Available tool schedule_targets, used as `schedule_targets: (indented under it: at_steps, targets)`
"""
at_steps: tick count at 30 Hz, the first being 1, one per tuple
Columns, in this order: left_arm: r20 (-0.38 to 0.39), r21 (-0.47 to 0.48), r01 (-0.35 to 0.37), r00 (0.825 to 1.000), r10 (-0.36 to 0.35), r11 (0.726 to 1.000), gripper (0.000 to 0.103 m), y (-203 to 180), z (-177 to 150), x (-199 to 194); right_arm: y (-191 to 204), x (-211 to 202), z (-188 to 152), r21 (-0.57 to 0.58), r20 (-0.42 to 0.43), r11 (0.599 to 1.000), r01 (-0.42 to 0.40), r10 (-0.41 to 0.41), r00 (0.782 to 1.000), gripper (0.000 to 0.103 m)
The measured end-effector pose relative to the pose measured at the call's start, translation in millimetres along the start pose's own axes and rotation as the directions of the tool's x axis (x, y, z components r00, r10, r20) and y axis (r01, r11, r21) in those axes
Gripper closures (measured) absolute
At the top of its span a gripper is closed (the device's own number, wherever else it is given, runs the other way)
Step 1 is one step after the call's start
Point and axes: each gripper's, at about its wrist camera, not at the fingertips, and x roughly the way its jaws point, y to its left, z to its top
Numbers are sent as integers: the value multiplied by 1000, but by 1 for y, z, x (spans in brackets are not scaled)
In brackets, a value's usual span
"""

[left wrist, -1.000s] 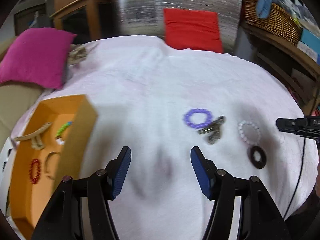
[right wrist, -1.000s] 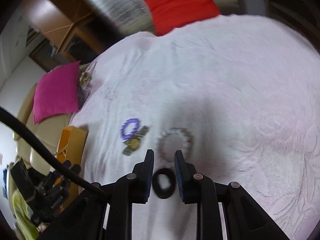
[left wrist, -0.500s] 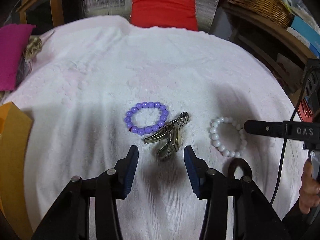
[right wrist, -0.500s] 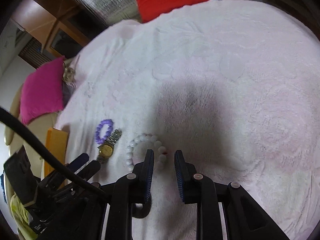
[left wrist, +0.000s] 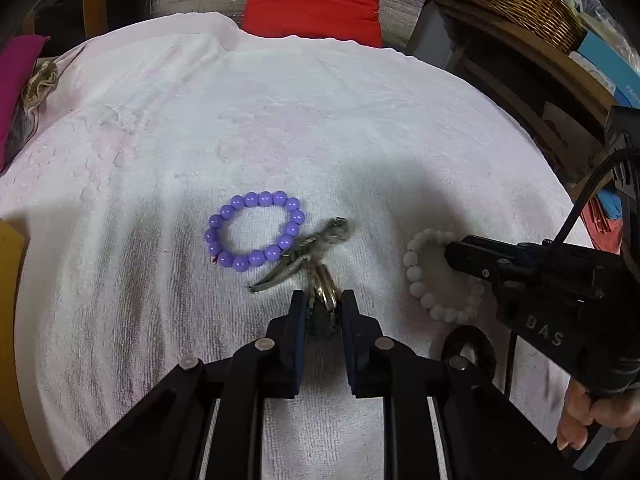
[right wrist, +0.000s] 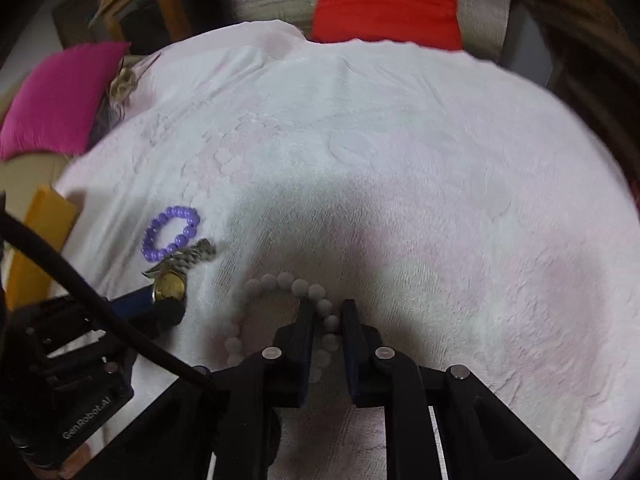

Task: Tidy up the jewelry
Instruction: 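Grasp the metal watch with the left tool while the right tool grasps the white pearl bracelet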

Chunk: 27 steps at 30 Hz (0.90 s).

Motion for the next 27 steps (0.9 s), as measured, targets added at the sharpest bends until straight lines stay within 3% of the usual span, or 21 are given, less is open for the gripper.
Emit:
schedule_targets:
  at_steps: [7, 17, 27]
  targets:
    - [-3, -21, 26, 1000, -27, 999, 87, 4, -12, -13, -10, -14, 2, 40, 44, 999, -2, 0, 999, 92]
    - [26, -55, 33, 999, -31, 998, 88, 28, -27, -40, -35, -27, -1, 148, 62, 986, -79, 71, 996, 92]
    - [108, -85, 21, 994, -12, 996, 88, 53, -48, -83, -26, -42, 1, 158, 114, 981, -117, 99, 988, 92]
